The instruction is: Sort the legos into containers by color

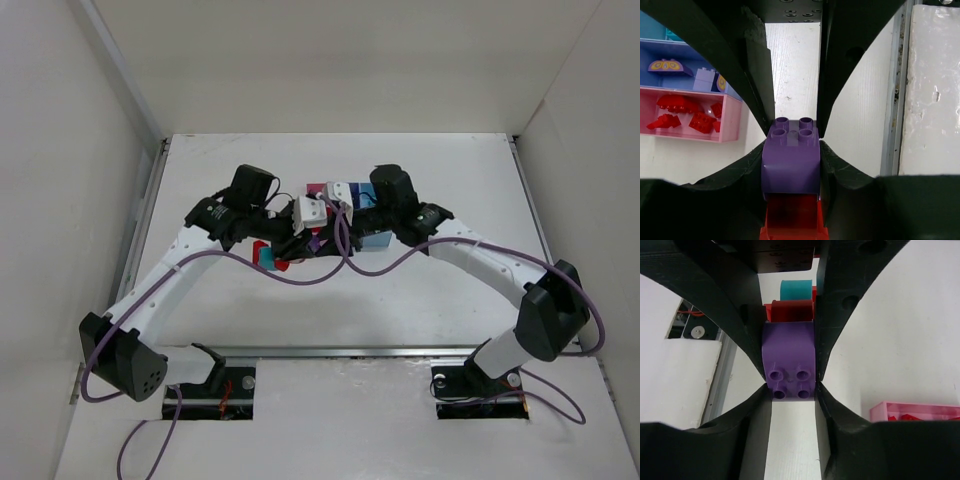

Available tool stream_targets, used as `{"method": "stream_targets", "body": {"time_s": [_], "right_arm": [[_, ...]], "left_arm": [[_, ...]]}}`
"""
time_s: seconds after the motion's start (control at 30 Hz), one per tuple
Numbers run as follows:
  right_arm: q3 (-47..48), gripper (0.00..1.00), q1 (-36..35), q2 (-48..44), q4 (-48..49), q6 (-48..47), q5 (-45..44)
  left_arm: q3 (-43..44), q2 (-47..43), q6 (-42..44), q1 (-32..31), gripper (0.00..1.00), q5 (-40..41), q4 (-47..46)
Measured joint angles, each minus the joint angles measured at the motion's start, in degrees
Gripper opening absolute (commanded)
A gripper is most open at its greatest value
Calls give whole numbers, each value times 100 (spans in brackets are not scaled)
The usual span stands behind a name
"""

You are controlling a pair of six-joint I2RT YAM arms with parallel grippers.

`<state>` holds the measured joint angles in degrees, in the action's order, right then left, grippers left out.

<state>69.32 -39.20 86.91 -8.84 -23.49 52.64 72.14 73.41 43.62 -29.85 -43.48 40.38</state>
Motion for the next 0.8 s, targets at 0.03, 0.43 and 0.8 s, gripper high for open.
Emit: {"method": "stream_targets", "body": {"time_s": [0.03, 0.43, 0.8], "right_arm": [[35, 23, 0, 22, -26, 9, 9], [103, 0, -26, 92, -118, 79, -256], [101, 0, -26, 87, -120, 79, -321]], "left_arm": [[0, 0, -7, 11, 0, -2, 7], [7, 4, 232, 15, 100, -48, 313], [-647, -330, 535, -4, 72, 726, 68]]}}
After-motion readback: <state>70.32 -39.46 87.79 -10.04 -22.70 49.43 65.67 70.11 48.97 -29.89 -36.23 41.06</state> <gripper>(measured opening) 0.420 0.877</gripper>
